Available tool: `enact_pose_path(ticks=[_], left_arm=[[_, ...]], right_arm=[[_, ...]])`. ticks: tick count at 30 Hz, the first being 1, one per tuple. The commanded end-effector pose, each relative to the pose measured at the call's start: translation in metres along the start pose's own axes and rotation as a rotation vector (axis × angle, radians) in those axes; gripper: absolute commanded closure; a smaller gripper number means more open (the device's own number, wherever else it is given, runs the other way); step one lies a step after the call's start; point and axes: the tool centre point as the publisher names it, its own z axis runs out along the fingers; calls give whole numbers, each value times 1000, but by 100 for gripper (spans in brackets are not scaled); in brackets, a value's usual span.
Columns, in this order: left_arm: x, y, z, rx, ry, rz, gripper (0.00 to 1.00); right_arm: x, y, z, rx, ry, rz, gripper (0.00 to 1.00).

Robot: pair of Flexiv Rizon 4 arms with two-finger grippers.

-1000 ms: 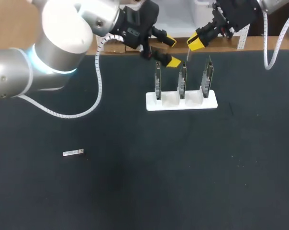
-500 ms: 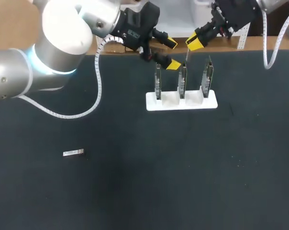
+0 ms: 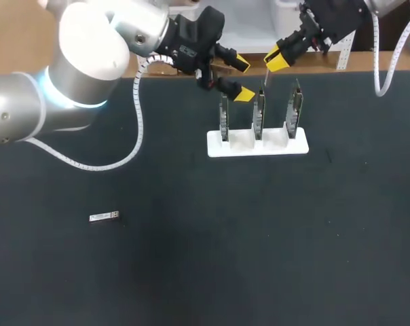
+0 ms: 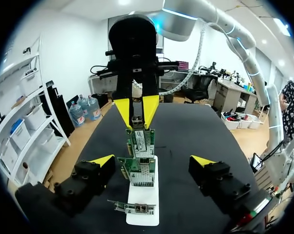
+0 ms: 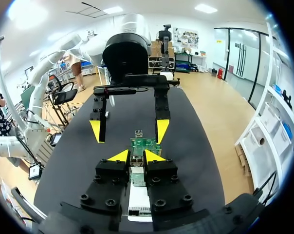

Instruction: Pick up the optical module with the left hand, and insert it into the network port with the right hand.

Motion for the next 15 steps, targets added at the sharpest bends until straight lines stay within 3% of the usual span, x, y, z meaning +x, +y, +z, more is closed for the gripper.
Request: enact_pose_path(ticks=[1,4,15], left_arm=[[-1,3,0,11,6,17,0],[-4,2,1,28,-13,58,0],[-4,1,1,22,-21,60,0]], right_arm=[[-1,-1,1,1,2,0,100],[-1,0,1,2,3,-1,100],[-3,3,3,15,14,-18,100]])
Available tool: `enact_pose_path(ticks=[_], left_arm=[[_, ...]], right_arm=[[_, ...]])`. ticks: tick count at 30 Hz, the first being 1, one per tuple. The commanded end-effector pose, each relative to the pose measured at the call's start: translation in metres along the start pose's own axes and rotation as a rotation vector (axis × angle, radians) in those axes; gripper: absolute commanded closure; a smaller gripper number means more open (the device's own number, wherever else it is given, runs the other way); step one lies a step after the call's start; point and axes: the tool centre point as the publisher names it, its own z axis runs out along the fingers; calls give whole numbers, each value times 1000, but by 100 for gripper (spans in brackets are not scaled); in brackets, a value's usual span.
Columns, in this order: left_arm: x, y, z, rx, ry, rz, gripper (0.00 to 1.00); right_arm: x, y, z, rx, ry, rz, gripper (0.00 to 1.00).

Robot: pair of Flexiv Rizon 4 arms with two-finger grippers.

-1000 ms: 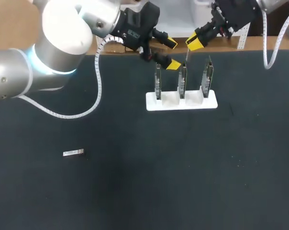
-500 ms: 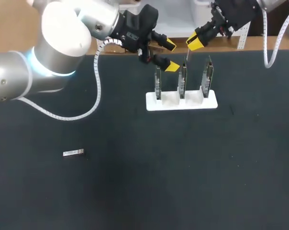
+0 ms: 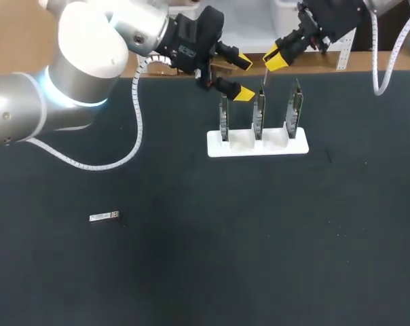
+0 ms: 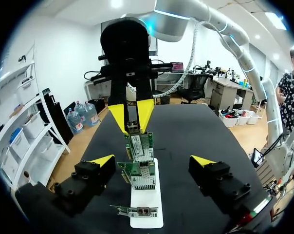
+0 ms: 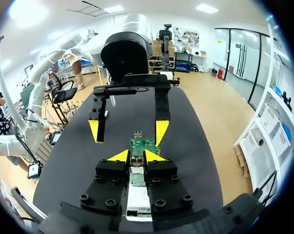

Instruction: Pick up the optical module with the left hand, and insert it into the network port with the right hand.

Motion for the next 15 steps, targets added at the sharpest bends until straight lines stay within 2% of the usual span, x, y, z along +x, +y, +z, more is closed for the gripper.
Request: enact_pose_path(ticks=[1,15], left_arm=[[-1,2,0,3,2,0,0],[-1,2,0,3,2,0,0]], right_arm=[[-2,5,2,13,10,-13,100],[-2,14,8,51,51,-49,100]])
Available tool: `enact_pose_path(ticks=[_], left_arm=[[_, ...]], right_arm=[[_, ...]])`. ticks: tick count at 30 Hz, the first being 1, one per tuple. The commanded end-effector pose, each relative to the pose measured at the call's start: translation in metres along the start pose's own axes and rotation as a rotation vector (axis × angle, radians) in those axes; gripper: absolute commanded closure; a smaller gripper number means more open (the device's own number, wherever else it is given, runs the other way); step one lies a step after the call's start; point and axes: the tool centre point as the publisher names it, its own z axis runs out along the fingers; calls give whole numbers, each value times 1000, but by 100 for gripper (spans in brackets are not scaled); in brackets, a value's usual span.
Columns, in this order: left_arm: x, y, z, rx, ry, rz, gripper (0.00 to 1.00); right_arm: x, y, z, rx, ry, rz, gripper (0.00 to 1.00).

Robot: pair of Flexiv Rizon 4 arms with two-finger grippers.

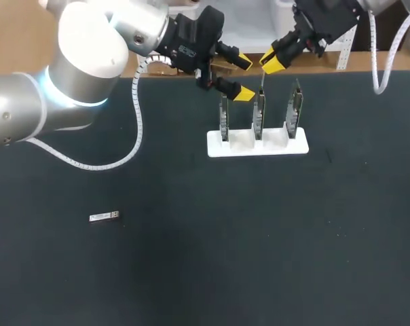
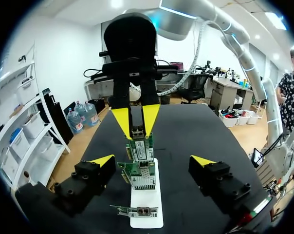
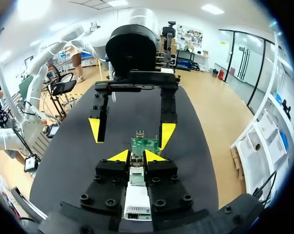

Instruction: Pick up the optical module with the left hand, and insert it into the network port with the right hand.

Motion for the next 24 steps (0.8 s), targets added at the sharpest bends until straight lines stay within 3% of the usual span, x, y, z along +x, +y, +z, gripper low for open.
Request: enact_pose_path(ticks=[1,24], left_arm=[[0,2,0,3,2,0,0],[0,2,0,3,2,0,0]], right_arm=[[0,8,0,30,3,1,100],[-1,4,7,45,15,18,100]])
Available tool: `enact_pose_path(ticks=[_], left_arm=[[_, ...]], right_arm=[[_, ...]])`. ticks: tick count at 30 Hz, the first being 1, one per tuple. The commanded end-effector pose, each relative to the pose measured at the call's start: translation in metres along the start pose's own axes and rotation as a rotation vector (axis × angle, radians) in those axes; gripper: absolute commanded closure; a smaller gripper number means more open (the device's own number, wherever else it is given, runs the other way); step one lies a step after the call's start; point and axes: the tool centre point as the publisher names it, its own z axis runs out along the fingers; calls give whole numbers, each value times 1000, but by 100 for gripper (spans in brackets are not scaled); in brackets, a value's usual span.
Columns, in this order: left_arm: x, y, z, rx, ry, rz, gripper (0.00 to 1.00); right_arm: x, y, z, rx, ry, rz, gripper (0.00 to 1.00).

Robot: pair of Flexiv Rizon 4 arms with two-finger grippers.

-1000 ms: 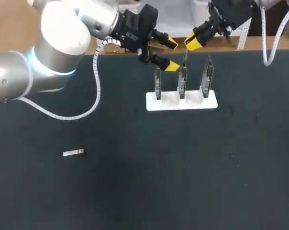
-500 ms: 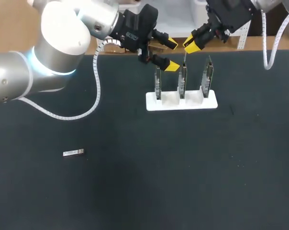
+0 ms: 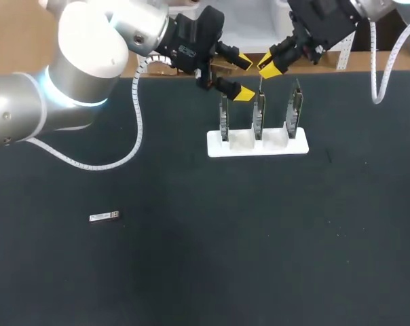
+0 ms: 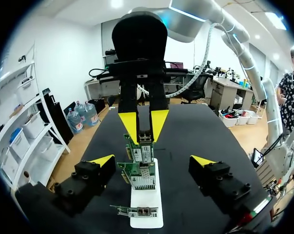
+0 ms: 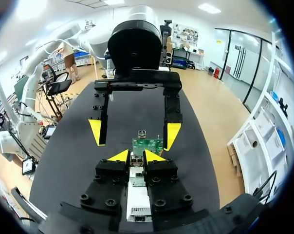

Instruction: Pick up the optical module with the left hand, and insert it into the network port with the right hand.

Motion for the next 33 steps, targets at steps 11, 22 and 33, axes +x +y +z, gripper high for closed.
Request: enact_pose_path(ticks=[11,22,33], left_arm=[[0,2,0,3,2,0,0],[0,2,0,3,2,0,0],[0,2,0,3,2,0,0]], right_arm=[[4,-5,3,-1,12,12,100],[5,-8,6,2,14,23,100],[6,-10,8,9,16,27,100]])
